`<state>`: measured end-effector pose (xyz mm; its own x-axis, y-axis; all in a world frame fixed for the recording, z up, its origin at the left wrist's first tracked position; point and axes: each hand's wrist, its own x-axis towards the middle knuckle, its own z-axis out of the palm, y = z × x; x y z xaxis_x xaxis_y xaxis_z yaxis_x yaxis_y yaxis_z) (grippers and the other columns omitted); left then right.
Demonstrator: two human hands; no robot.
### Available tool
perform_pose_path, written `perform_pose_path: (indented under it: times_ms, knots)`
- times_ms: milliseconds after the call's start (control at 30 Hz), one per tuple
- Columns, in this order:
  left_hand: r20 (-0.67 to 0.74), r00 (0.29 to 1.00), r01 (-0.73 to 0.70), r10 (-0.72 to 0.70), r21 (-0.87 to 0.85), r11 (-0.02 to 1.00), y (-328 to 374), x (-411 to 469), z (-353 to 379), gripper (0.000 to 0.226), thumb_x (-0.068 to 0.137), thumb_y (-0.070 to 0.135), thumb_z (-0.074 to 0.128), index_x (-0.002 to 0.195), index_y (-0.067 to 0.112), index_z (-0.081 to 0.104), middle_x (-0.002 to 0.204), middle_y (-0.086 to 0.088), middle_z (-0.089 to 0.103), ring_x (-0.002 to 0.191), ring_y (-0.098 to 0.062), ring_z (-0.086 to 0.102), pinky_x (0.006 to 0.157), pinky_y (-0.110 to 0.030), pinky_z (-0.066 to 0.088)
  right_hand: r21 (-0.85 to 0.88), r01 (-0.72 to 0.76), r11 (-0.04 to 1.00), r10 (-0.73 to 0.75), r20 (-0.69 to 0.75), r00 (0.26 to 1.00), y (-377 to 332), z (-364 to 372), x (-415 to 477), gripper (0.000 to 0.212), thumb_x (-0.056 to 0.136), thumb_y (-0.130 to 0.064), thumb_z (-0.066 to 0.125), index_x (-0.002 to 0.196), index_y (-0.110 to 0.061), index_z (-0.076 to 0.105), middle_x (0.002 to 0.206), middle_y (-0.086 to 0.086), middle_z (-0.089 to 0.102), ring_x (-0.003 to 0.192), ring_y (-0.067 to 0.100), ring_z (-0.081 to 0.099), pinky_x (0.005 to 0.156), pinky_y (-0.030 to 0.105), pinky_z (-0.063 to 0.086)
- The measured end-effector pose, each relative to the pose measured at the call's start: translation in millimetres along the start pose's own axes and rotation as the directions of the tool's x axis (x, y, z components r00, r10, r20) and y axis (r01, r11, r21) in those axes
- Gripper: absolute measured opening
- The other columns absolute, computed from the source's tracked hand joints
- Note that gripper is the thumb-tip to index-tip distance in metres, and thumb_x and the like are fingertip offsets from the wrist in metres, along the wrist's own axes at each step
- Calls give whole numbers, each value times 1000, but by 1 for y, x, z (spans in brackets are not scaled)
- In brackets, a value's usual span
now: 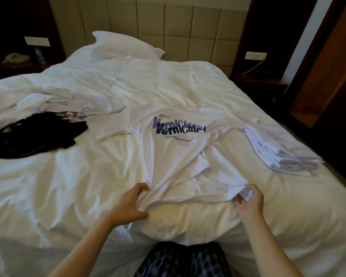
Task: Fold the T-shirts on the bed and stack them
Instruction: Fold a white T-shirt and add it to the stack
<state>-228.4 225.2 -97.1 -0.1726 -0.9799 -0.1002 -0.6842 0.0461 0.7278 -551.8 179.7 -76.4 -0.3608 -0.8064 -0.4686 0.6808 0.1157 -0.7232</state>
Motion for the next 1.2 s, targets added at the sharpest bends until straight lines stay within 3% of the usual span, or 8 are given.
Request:
perform_pose_path:
  times_ms: [167, 300, 433, 567, 767, 833, 967, 1200]
  knots:
    - [-397, 910, 72, -124, -144, 987, 10, 0, 8, 22, 82, 12, 70, 72, 28, 58, 70, 5, 61, 65, -15, 53, 57, -10, 38, -189, 70, 980, -72, -6, 997, 0, -8, 7, 16, 88, 9, 49, 86, -7, 52, 83, 10, 53, 74, 20, 54, 55, 32, 53]
    - [-629, 716, 36, -303, -400, 916, 26, -4, -12, 7, 91, 10, 57, 91, 14, 52, 92, -5, 55, 83, -25, 52, 63, -24, 37, -200, 295, 934, -332, -190, 924, -8, -7, 5, 24, 83, 8, 53, 76, -15, 52, 80, 5, 53, 76, 23, 53, 42, 17, 51]
    - [-703, 515, 13, -491, -566, 824, 34, -21, -12, 14, 97, 10, 44, 111, 9, 46, 103, -8, 49, 88, -22, 46, 70, -25, 31, -511, 364, 779, -542, -254, 801, 0, -13, -15, 17, 83, 1, 44, 94, -4, 55, 99, 16, 55, 91, 33, 53, 69, 35, 45]
    - [-590, 591, 261, -549, -504, 823, 10, -40, 10, 19, 93, 15, 52, 109, 8, 46, 92, -12, 55, 94, -33, 54, 71, -30, 33, -901, 53, 431, -503, -191, 843, 19, -45, -21, 32, 82, -12, 62, 111, 2, 57, 121, 30, 48, 108, 47, 48, 90, 50, 43]
    - [-484, 778, 251, -401, -345, 905, 4, -45, 17, 41, 81, 7, 68, 112, 15, 42, 95, -4, 51, 80, -21, 50, 62, -31, 35, -836, 487, -253, -462, 546, 698, 18, -36, -19, 30, 77, -10, 65, 107, -13, 67, 115, 13, 60, 104, 39, 55, 84, 43, 40]
    - [-564, 720, 196, -404, -393, 899, 4, -45, 13, 23, 82, 3, 64, 98, 13, 51, 85, -6, 55, 78, -24, 52, 59, -30, 35, -851, 509, -131, -495, 501, 710, 15, -31, -21, 29, 84, -18, 47, 101, -7, 68, 108, 17, 64, 99, 38, 57, 80, 39, 40]
    - [-694, 535, 24, -481, -557, 830, 0, -45, -2, 33, 81, -10, 51, 66, 20, 50, 69, 1, 50, 70, -19, 46, 57, -23, 31, -804, 340, 487, -697, -124, 706, -6, -34, -27, 33, 92, -2, 34, 115, 8, 56, 124, 30, 50, 108, 43, 50, 87, 41, 38]
    - [-582, 622, 94, -523, -608, 788, -23, -57, 19, 13, 86, 0, 60, 80, 12, 60, 65, -3, 46, 70, -22, 45, 56, -27, 33, -864, 176, 472, -541, -126, 832, 13, -74, -26, 37, 88, -11, 39, 99, 14, 65, 109, 36, 57, 97, 47, 54, 73, 37, 38]
